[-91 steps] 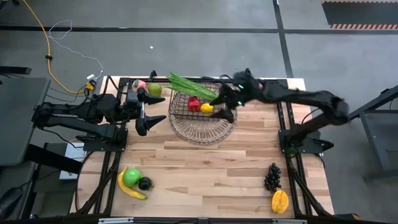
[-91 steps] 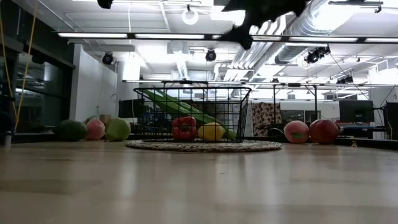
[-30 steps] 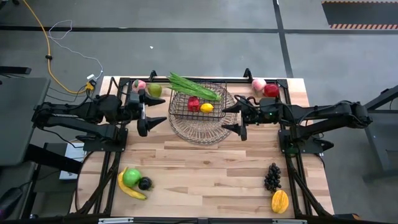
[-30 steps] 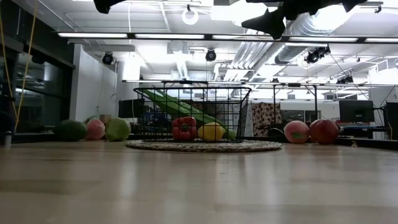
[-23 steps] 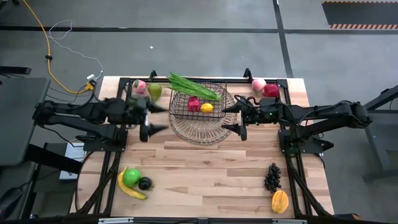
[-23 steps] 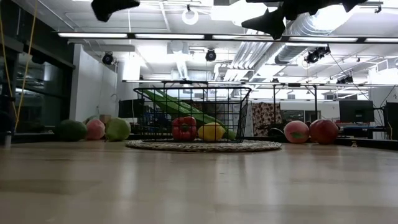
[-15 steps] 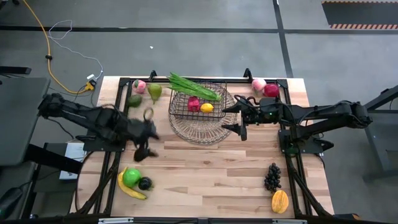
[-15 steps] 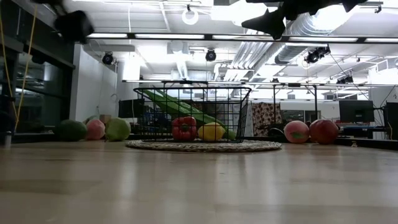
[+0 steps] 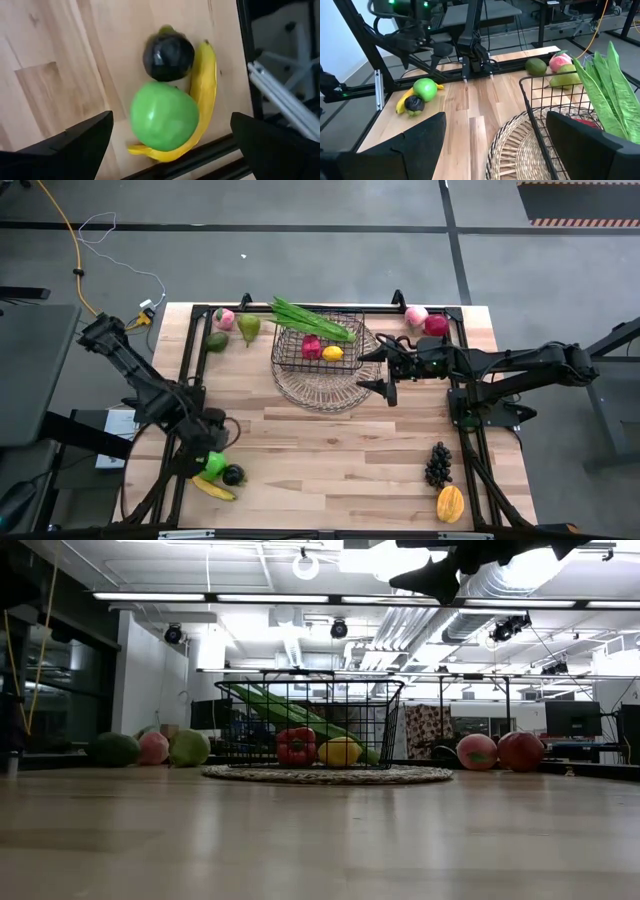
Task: Build produce basket
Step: Put the apple into the black wire basket
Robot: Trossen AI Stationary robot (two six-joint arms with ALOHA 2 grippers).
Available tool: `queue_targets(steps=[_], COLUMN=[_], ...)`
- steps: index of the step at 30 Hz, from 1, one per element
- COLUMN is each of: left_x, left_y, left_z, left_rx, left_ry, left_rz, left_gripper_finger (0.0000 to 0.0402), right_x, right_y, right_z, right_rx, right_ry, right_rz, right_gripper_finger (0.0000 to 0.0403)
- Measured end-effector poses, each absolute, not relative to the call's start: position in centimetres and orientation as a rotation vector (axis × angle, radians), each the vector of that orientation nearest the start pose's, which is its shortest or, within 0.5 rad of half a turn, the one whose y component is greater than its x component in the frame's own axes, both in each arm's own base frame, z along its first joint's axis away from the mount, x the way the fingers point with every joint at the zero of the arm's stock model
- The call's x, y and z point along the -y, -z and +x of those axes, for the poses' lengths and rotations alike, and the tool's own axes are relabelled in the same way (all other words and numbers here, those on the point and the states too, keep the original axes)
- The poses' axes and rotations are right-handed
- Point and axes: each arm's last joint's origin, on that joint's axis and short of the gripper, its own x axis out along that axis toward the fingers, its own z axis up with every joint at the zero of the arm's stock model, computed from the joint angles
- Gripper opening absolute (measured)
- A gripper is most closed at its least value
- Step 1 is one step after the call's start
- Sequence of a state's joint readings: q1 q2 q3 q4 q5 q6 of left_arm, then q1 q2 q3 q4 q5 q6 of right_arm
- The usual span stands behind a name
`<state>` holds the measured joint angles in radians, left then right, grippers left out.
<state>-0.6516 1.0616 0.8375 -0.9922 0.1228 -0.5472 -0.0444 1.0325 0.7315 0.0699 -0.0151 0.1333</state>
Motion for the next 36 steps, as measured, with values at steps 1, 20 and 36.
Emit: queue_targets(steps=[1,20,36], left_x=[11.4,14.8,15.9], left_y=[-24.6,-20.5,-17.3], left_z=[13.8,14.7,15.9], left_rx=[-1.337,-1.509,-1.632], left_ry=[0.330,0.343,0.439], left_rz=[-0.114,0.126,0.270], left_gripper_finger=[0.0392,0.0392,0.0392], right_x=[1.0,1.0,1.0], right_y=[-29.2,-29.0,-29.0], right_z=[23.0,23.0,23.0], right_rx=[-0.236,-0.257,-0.258], right_ry=[0.045,0.047,0.047], right_rz=[0.140,0.141,0.141], right_gripper_finger=[0.0334,0.0334,0.0334])
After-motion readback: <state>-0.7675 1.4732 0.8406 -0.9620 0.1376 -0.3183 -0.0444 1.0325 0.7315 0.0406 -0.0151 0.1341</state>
